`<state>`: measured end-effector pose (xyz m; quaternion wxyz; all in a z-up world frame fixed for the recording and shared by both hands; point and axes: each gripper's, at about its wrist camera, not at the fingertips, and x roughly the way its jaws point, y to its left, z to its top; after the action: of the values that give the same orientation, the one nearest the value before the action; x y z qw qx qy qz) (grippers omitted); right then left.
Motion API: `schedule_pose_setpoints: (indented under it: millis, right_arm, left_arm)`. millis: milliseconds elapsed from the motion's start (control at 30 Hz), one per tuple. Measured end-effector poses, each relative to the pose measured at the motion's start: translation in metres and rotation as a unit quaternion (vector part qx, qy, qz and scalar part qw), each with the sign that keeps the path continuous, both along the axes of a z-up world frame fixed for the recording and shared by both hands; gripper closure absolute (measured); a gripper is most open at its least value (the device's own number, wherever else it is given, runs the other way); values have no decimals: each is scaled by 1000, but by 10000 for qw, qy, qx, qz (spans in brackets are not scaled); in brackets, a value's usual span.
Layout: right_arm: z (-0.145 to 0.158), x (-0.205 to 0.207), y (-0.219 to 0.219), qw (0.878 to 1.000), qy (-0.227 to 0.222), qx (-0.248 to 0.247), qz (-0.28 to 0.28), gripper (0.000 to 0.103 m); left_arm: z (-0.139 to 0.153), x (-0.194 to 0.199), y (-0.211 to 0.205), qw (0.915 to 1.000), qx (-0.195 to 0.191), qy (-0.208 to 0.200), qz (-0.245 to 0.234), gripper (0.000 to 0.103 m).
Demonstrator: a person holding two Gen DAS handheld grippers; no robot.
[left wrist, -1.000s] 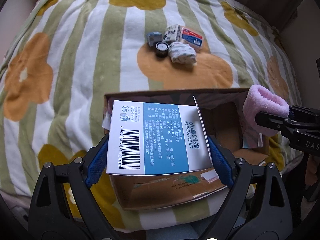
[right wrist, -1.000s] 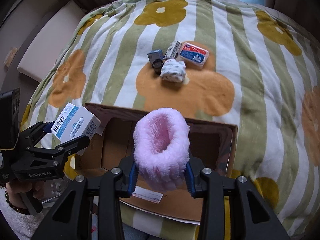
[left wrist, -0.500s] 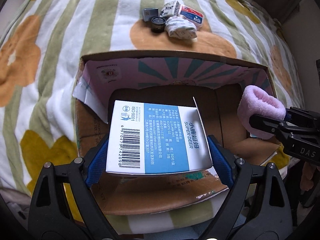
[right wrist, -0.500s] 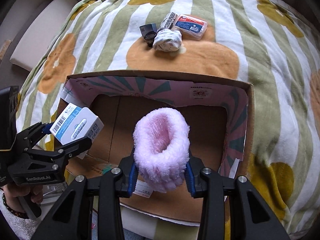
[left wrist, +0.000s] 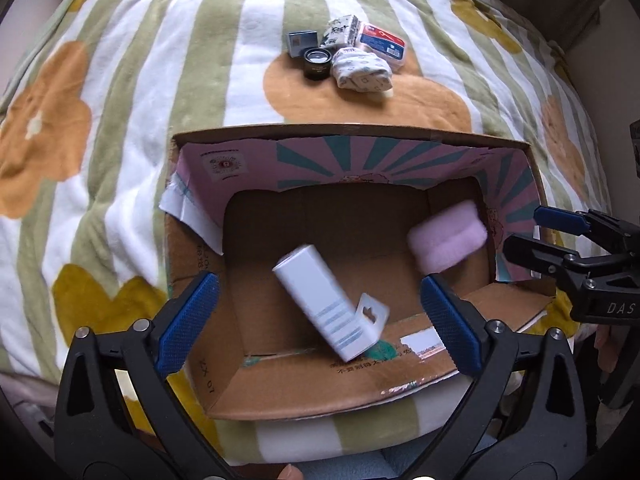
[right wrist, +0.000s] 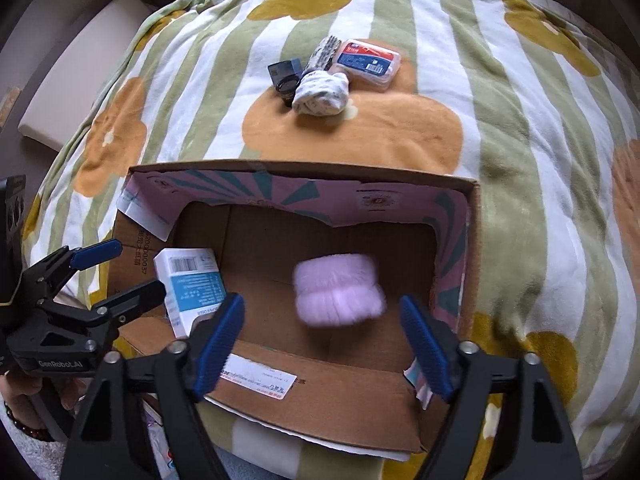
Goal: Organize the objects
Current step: 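Carry the box and wristband over the cardboard box and open both grippers, then move both grippers back toward the remaining items on the blanket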
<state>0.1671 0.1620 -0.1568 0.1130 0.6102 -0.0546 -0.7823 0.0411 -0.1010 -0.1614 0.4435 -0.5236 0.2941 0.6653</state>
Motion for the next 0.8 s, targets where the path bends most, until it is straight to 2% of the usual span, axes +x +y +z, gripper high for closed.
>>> schedule_pose_setpoints:
  millis: [133,267,800]
  right_arm:
    - [1,5,1,9999,96,122,50,22]
    - [-1,4,-1,9995,-37,276,180,22]
    - [19,-19,0,9998,12,61,-164,22]
  left_arm:
    - [1,-2,-7,10000,-18,79,36,3]
    - [1,-6,-8,9999,-45,109,62,3]
    - [26,-30,21,9998,129,106,-80,3]
